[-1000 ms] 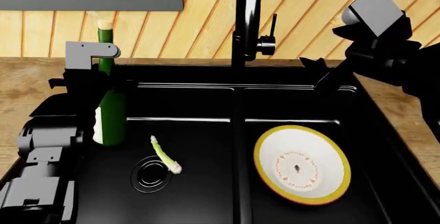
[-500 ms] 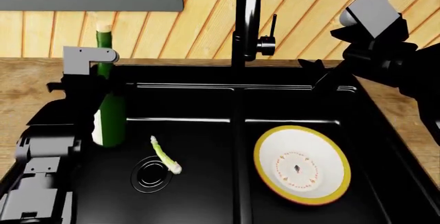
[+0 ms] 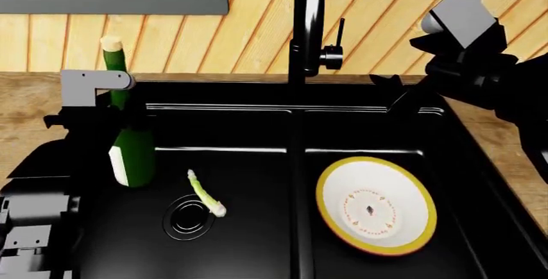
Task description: Pick the bowl and bottle and place them in the sink. Then turn on the water.
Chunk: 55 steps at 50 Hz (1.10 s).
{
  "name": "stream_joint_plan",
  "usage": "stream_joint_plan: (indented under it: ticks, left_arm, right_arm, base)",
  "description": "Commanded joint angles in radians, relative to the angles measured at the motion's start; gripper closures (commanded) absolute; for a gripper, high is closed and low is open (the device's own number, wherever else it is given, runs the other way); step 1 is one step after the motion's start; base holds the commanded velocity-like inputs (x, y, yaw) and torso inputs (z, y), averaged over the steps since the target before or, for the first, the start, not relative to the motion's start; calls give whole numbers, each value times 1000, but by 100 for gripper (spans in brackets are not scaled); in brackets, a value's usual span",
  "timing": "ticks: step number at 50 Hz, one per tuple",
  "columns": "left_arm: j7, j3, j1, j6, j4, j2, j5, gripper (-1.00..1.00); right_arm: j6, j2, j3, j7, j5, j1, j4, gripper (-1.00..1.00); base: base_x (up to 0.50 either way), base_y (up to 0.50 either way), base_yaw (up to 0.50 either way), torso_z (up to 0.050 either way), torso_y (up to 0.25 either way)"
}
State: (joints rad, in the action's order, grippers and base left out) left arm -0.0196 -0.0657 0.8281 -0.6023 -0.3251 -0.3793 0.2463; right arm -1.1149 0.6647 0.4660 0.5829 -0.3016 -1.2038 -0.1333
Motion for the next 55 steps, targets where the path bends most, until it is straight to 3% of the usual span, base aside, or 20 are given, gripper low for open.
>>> stream_joint_plan:
  ticks: [1, 5, 6, 55]
  left_arm:
    - [-58, -27, -109, -90, 89, -13, 62, 100]
    - [-61, -33, -107, -89, 84, -15, 60, 100]
    - [-62, -36, -106, -89, 82, -15, 59, -100]
    - [-42, 39, -134, -173, 236, -95, 113, -100]
  right_arm:
    - [18, 1, 11, 3, -1, -3, 0, -100]
    - [18, 2, 10, 3, -3, -1, -2, -100]
    - [17, 3, 10, 4, -4, 0, -3, -100]
    - [-5, 3, 15, 7, -17, -27, -12, -100]
  base:
    - [0, 0, 0, 0, 0]
    - [0, 0, 0, 0, -6]
    - [0, 0, 0, 0, 0]
    - [0, 0, 0, 0, -1]
